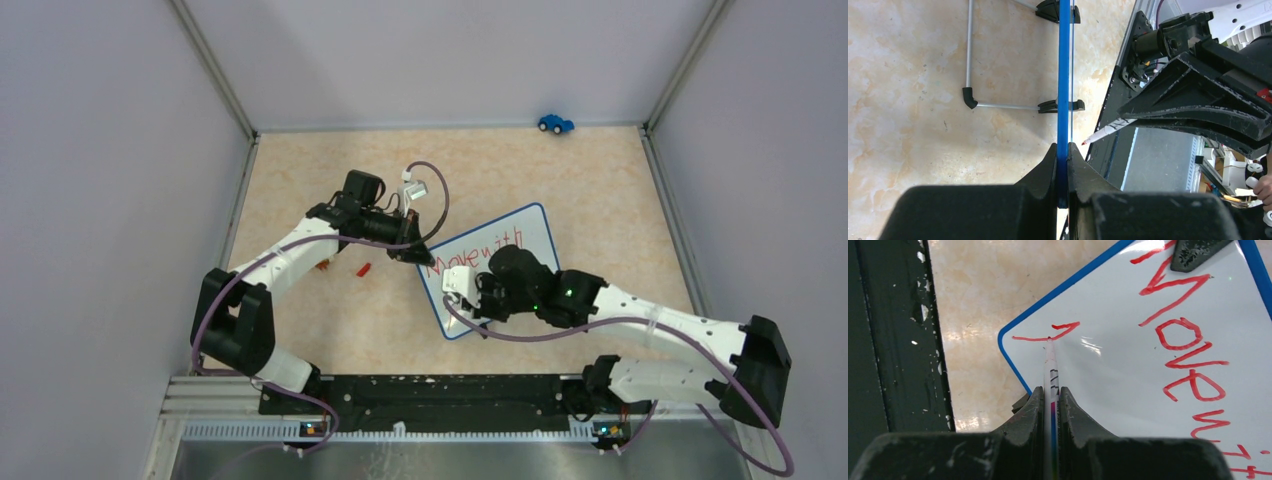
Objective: Write a sentence on the whiteboard
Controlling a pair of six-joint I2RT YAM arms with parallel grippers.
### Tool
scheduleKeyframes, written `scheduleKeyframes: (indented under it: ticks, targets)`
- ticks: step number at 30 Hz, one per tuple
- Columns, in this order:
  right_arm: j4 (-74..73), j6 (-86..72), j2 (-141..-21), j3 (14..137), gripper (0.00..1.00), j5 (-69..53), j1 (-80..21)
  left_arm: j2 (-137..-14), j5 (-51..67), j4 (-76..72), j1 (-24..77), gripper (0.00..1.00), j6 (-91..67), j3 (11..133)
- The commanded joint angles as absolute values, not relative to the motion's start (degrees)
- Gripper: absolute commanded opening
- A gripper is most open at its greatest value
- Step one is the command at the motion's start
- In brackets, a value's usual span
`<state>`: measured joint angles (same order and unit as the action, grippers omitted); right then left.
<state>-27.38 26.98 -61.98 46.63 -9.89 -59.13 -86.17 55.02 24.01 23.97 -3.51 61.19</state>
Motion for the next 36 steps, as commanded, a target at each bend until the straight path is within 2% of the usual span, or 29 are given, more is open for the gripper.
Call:
scheduleKeyframes:
  ticks: [1,27,36]
  targets:
    - [-24.94,25.78,-62.04,49.04,0.0,-6.22,-58.27,-87.27,51.59,22.81,23.12,0.0,-2.32,62.18]
    - [-25.17,25.66,-63.34,49.19,0.0,-2.61,-56.12,-87.46,51.71,22.85,23.03,0.0,-2.2,61.98]
    - [-28.45,26.22,-63.88,47.73,0.0,-6.76,-56.14,-87.82,51.9,22.61,22.94,0.0,-2.28,62.13]
